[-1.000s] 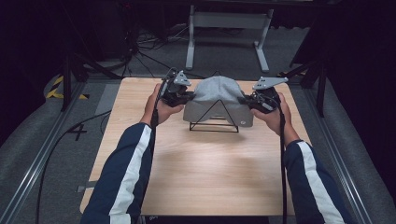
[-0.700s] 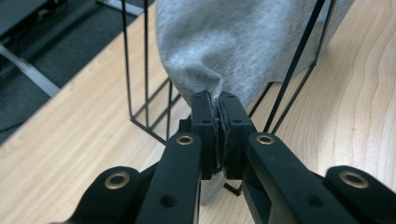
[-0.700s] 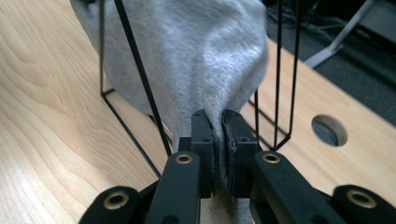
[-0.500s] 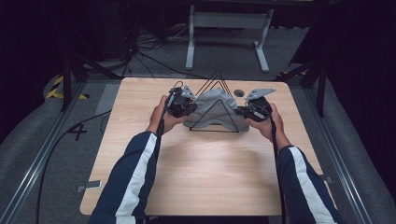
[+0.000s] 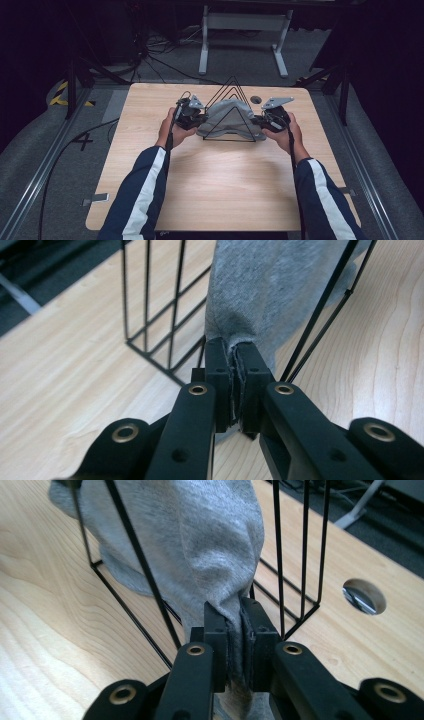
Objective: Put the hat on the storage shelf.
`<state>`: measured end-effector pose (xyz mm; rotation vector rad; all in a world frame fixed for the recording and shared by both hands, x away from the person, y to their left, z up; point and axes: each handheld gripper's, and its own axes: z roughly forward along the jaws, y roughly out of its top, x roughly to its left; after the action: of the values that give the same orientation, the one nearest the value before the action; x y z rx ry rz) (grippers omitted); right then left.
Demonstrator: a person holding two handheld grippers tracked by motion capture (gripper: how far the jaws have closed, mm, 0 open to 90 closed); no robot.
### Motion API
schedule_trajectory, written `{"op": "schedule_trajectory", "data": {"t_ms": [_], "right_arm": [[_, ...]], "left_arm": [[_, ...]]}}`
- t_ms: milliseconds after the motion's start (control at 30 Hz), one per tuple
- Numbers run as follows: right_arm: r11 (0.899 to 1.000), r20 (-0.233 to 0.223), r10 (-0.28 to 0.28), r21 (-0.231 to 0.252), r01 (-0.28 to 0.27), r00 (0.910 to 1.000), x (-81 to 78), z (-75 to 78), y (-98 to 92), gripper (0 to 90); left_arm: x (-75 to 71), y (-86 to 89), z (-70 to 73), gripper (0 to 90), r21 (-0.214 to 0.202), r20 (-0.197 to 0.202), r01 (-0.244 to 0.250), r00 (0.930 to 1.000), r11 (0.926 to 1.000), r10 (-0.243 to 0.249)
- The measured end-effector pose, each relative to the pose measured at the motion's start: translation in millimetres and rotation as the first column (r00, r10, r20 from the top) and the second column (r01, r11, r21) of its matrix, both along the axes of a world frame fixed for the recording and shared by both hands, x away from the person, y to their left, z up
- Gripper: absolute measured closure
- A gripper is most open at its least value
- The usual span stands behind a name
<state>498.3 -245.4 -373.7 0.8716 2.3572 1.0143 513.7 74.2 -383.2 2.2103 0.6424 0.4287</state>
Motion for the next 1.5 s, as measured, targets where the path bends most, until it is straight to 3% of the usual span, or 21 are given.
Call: {"op": "schedule_trajectory", "data": {"t_ms": [267,600,1067,1500], "right_arm": [[1.0,0.029,0.002,0.004,-0.002,0.9996,-12.4,18.2,-4.3,80.3],[1.0,0.049,-0.003,-0.017,0.004,0.9988,-28.5,36.5,-13.6,77.0],[0.999,0.035,0.005,-0.046,-0.003,0.9994,-47.9,41.1,-29.1,74.7],[0.996,0.02,0.008,-0.094,-0.006,0.9998,-65.7,33.6,-42.7,72.5]], "left_arm": [[-15.9,19.4,17.9,82.9,-0.017,0.047,-0.003,0.9989,0.9999,0.004],[-41.8,42.6,40.8,81.6,0.037,0.087,0.016,0.996,0.9992,-0.02],[-63.7,64.4,38.1,80.4,0.108,0.077,0.021,0.9966,0.9939,-0.029],[-86.2,84.7,21.5,78.8,0.181,0.05,0.031,0.9979,0.983,-0.041]]}}
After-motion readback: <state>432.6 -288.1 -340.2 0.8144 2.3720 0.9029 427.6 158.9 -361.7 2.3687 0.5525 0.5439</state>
